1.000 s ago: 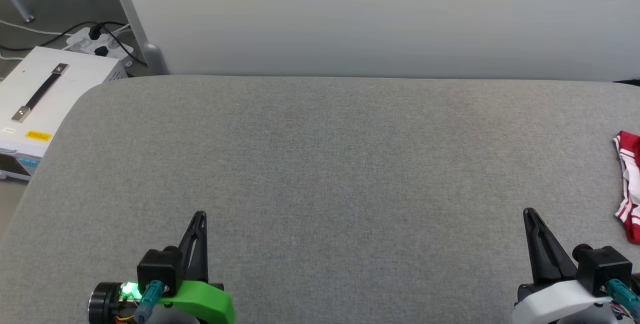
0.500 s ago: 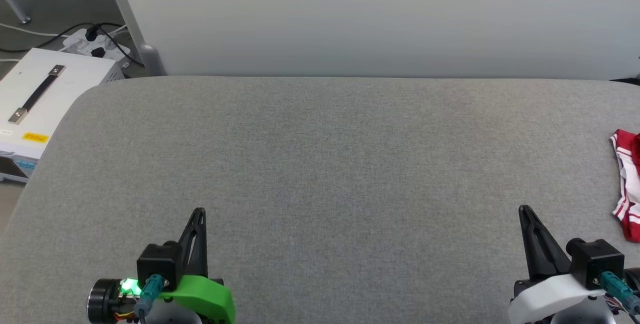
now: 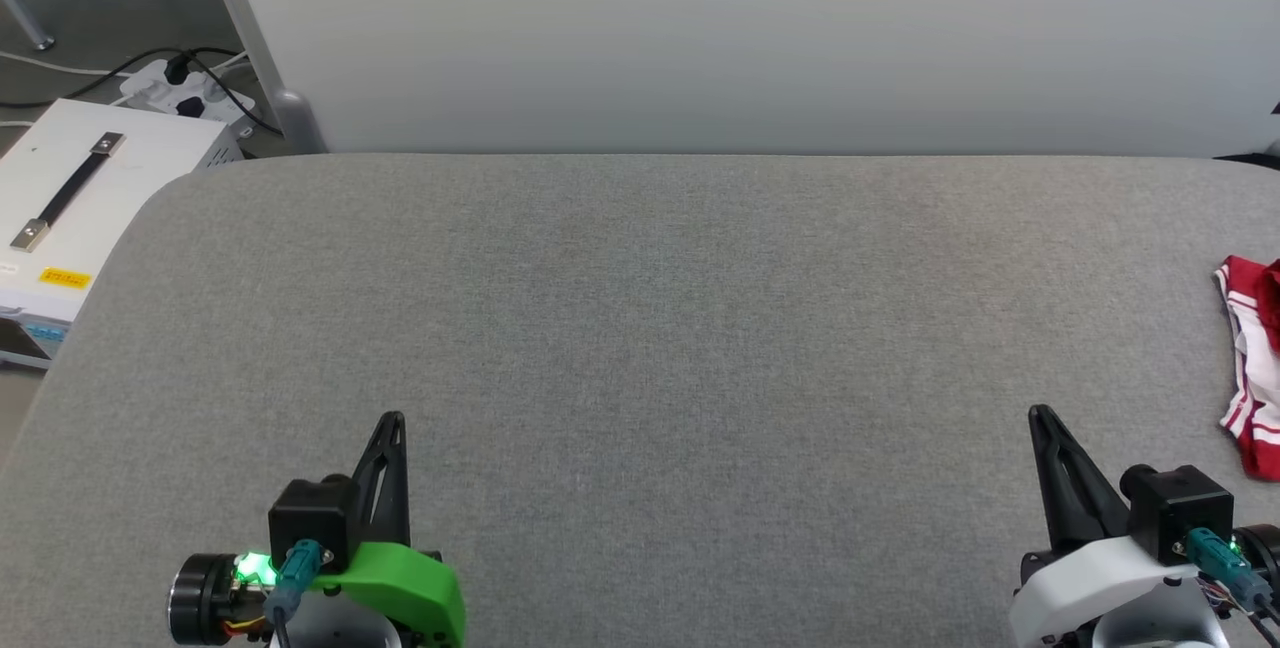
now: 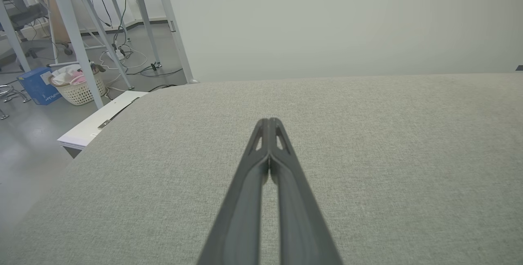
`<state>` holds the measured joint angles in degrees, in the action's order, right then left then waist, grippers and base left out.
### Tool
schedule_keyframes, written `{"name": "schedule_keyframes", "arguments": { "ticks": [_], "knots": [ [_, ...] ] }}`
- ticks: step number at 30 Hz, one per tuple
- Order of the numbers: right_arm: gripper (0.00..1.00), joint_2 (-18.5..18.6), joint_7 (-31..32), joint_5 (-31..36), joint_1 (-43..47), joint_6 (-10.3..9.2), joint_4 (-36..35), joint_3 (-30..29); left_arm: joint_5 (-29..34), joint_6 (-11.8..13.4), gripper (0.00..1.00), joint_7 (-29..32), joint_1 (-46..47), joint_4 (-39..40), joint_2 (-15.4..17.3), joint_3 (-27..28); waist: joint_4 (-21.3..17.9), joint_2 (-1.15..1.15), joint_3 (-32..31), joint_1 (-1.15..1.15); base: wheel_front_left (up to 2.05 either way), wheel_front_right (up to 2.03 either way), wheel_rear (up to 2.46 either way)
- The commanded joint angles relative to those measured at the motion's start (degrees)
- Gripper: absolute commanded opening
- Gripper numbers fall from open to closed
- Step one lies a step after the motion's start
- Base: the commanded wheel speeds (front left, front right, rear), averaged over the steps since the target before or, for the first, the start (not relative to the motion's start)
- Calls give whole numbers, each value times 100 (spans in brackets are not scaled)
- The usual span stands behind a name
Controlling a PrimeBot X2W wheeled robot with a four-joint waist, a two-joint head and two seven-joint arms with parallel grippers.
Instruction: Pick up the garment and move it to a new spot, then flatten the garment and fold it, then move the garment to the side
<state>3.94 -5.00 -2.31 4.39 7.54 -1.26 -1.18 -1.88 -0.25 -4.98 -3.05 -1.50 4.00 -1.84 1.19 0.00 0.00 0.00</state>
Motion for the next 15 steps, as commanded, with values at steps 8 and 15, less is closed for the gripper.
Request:
{"name": "schedule_keyframes", "arguments": {
  "ticks": [8, 15],
  "knots": [
    [0, -37, 116, 66, -196, -4, 43, 36, 81, 18, 0, 115, 177, 46, -36, 45, -24, 0, 0, 0, 0, 0, 0],
    [0, -51, 198, 101, -247, -4, 61, 54, 104, 19, 0, 197, 204, 68, -53, 74, -44, 0, 0, 0, 0, 0, 0]
  ]
}}
